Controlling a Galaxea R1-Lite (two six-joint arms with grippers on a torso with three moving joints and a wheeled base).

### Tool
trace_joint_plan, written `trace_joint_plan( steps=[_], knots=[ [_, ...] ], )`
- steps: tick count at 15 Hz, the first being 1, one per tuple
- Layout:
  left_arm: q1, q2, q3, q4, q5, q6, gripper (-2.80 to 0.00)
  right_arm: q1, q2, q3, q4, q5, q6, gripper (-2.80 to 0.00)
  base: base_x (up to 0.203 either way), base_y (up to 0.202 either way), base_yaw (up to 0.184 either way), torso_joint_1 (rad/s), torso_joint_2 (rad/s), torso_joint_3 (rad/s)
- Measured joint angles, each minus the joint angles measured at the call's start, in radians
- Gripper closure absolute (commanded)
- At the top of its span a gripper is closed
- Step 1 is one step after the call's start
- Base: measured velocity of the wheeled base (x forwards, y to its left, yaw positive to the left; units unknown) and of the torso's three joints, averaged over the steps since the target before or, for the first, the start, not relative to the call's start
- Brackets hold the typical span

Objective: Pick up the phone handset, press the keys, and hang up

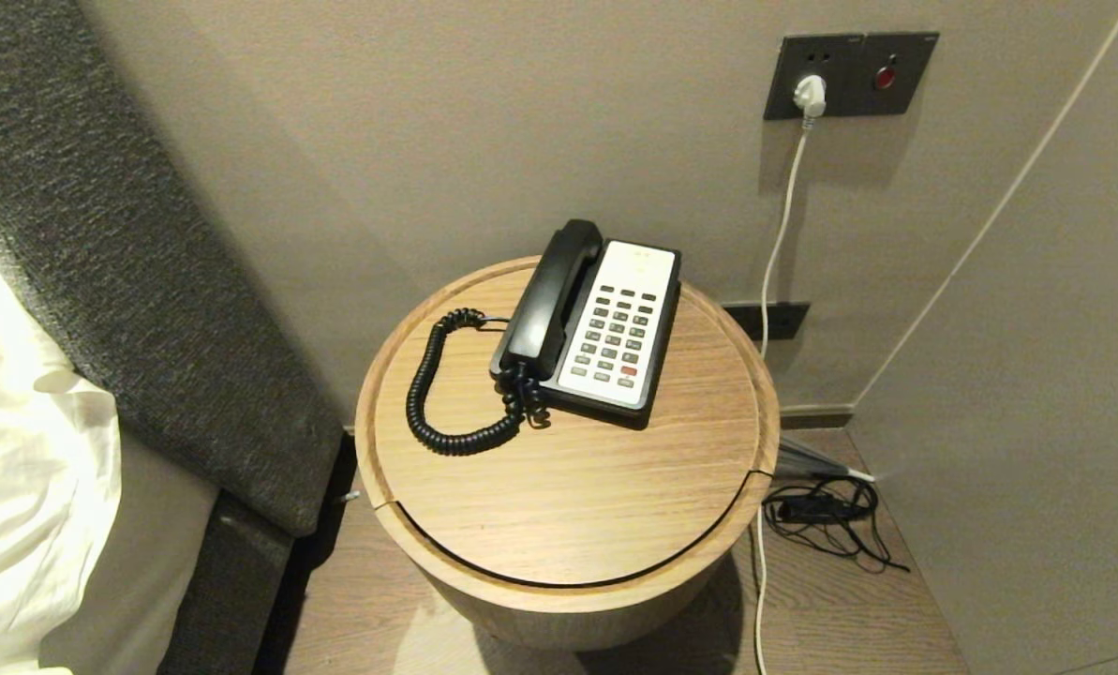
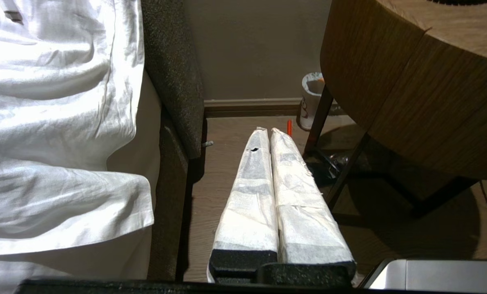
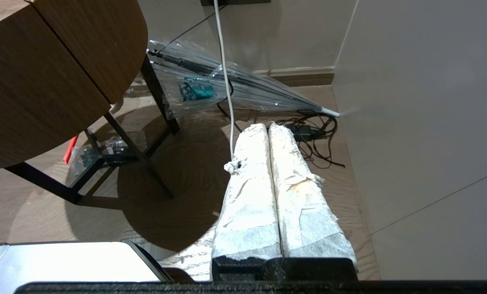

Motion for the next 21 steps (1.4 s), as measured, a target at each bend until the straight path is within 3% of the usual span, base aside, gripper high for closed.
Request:
trace_joint_plan(
  steps=[21],
  knots=[
    [0.0, -0.002, 0.002, -0.003, 0.001, -0.008, 0.0, 0.0, 0.0, 0.0, 0.001, 0.0, -0.004, 0.0, 0.0, 0.0, 0.0, 0.0, 0.0, 0.0]
  ],
)
